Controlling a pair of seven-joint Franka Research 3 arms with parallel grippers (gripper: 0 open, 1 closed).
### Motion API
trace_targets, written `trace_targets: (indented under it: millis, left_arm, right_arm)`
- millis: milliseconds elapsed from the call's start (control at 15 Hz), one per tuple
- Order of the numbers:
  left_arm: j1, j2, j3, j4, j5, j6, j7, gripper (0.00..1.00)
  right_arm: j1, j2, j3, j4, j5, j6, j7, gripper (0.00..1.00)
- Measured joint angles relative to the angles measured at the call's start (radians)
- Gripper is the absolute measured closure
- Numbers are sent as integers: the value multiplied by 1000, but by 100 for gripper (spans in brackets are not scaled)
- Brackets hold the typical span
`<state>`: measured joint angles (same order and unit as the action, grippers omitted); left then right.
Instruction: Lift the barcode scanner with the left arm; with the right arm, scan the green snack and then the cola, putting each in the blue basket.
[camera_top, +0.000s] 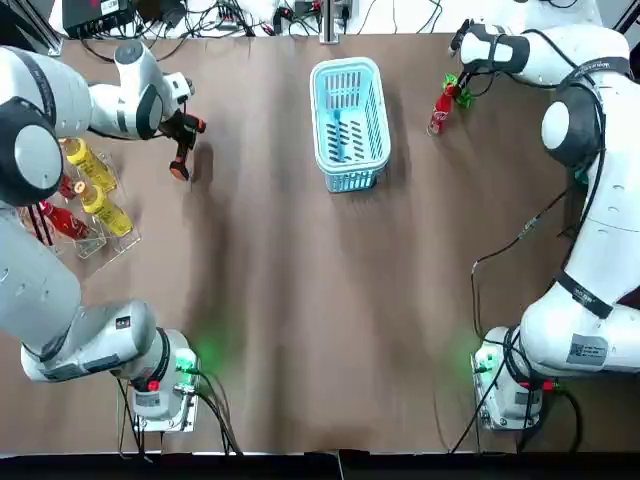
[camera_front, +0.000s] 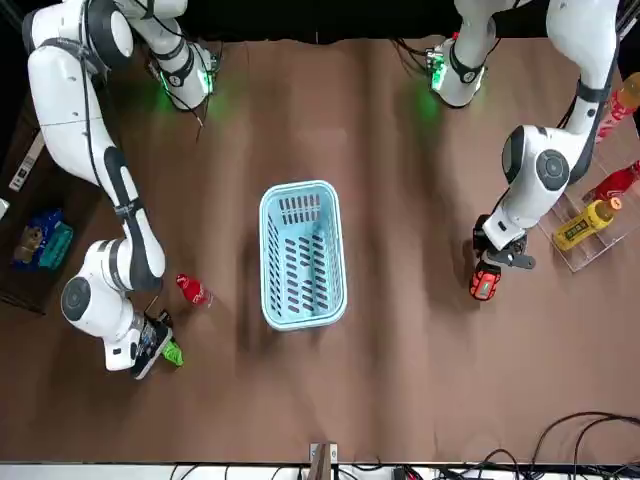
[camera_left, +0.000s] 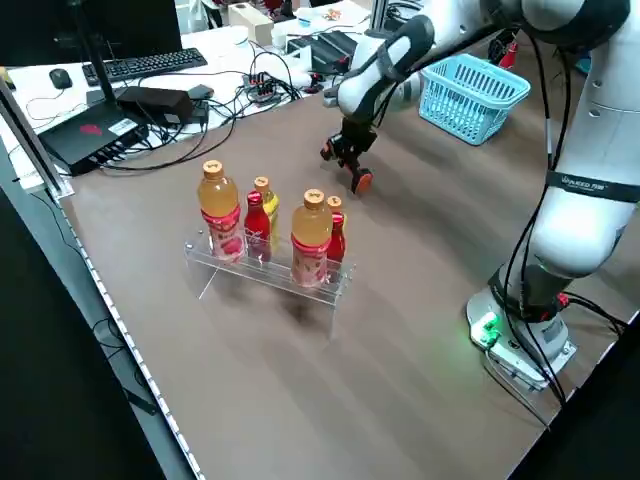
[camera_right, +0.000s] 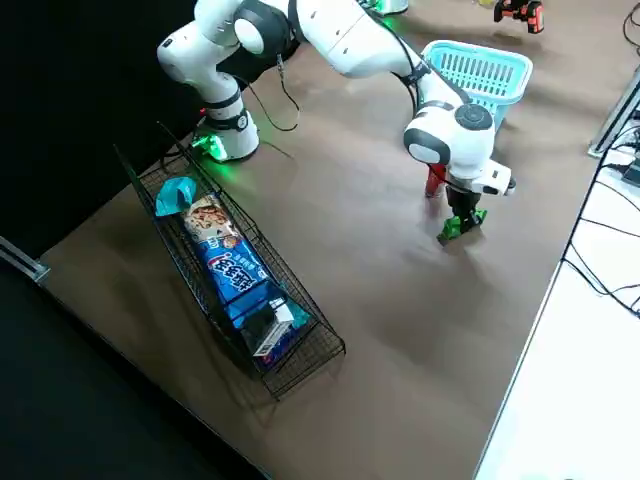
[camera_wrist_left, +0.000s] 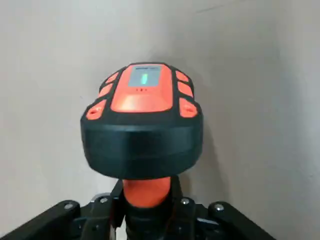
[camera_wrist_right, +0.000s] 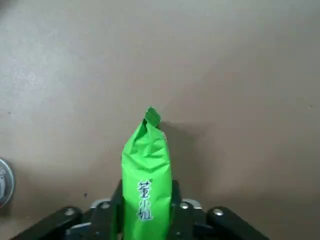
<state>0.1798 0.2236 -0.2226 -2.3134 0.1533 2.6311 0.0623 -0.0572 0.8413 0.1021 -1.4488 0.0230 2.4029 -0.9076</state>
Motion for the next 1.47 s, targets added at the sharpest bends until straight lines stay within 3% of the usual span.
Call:
trace_targets:
  millis: [67, 333, 600, 733, 867, 1133, 1267, 1467]
  left_arm:
    - [0, -17, -10, 14, 0, -39, 0, 63]
    - [0, -60, -54, 130, 0, -257, -15, 63]
    - [0, -69, -122, 312, 0, -524, -68, 63]
    - [0, -70, -152, 389, -7, -624, -78, 63]
    - [0, -70, -173, 441, -35, -687, -83, 63]
    - [0, -70, -208, 511, -63, -786, -83, 63]
    - [0, -71, -224, 537, -88, -815, -91, 63]
    - [0, -82, -246, 562, -143, -843, -99, 63]
  right_arm:
    - [0, 0, 0, 0, 0, 0, 1, 70]
    - [-7, -2, -2, 17, 1, -28, 3, 72]
    - [-48, -37, 2, 72, 4, -176, 3, 72]
    - [-97, -70, 37, 131, 37, -311, -4, 72]
    - [-169, -97, 117, 201, 65, -471, -9, 72]
    - [-324, -138, 329, 279, 174, -698, -5, 72]
    - [-373, -154, 422, 284, 241, -769, 25, 72]
    - [-382, -160, 541, 285, 265, -789, 94, 72]
